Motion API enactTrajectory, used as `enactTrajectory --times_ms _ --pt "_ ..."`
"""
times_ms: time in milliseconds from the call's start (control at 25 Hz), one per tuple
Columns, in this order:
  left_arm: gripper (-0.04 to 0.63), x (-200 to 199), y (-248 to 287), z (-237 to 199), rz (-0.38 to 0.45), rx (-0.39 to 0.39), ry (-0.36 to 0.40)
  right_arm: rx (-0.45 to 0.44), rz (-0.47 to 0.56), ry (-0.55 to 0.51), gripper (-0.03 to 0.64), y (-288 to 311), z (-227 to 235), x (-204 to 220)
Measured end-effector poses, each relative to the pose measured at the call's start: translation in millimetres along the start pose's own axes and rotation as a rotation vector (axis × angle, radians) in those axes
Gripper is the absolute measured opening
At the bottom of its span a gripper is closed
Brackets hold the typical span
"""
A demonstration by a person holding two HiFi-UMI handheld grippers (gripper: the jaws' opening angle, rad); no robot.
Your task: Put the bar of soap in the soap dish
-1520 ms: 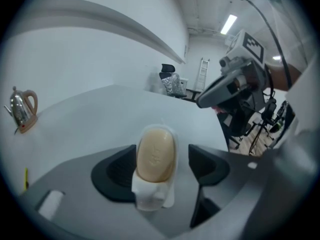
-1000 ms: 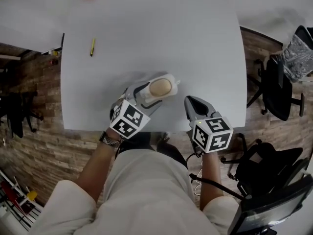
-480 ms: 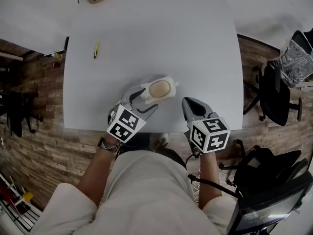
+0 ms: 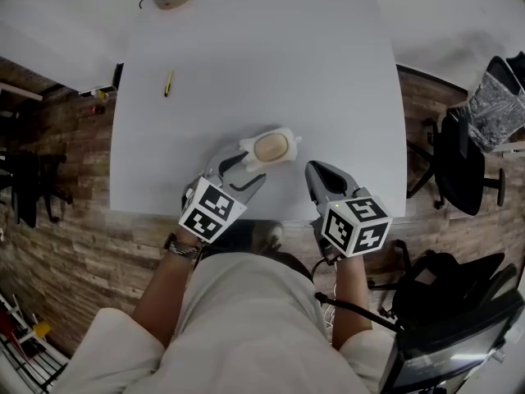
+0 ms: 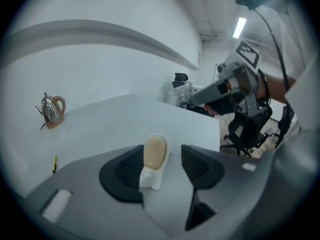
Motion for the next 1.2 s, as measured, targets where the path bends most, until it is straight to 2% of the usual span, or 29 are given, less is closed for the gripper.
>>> enactTrajectory --times_ms 320,720,1040,1200 --pt "0.189 -2 -14 4 0.028 -0.055 0.002 -0.002 0.044 -0.034 0.003 -11 -9 -10" --pt "0.172 -10 -28 13 0.050 -0.108 0.007 -0.013 0.090 -0.051 0.003 -29 -10 -15" --pt "0.153 -13 -42 33 0.111 -0.173 -0.016 -0.025 0.121 -0.113 0.003 -56 -12 -17" --pt "0.133 -14 -54 43 0.163 -0.242 -0.044 -0.022 0.144 -0.161 0.003 -73 -12 -21"
Point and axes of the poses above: the fingertips, and each gripper's own axes: y forward along the fingers, z to its right, x out of its underside, the point moved 4 cm from there along -y, backward along the fingers, and after that the axes turned 4 degrees about -y, right-handed, at the moved point
